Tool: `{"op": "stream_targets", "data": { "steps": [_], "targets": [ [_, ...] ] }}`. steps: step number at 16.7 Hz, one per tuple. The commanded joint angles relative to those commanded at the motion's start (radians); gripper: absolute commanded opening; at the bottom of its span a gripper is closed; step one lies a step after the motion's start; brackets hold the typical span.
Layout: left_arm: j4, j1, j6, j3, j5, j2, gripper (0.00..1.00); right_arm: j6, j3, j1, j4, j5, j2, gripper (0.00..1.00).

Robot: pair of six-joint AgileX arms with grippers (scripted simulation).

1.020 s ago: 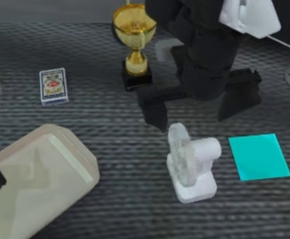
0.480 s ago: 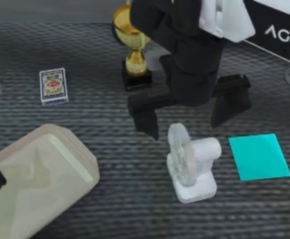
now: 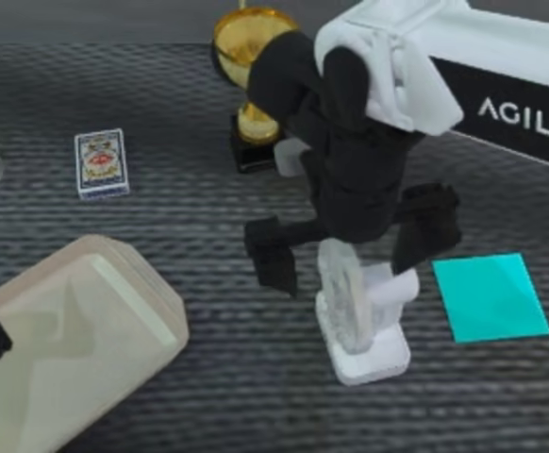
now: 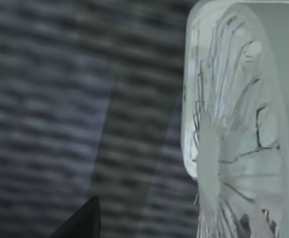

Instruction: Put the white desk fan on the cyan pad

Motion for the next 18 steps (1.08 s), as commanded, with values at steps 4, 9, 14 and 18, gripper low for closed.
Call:
{"op": "stream_targets", "data": {
  "steps": [4,9,14,18],
  "targets": [
    [0.000,0.000,0.000,0.000,0.000,0.000,1.00,0.000,-0.001,0.000,0.001,0.000,0.000,0.92],
    [0.000,0.000,0.000,0.000,0.000,0.000,1.00,0.000,-0.001,0.000,0.001,0.000,0.000,0.55],
    [0.000,0.000,0.000,0.000,0.000,0.000,1.00,0.000,-0.001,0.000,0.001,0.000,0.000,0.17],
    [0.000,0.000,0.000,0.000,0.000,0.000,1.00,0.000,-0.001,0.000,0.001,0.000,0.000,0.00]
  ]
}}
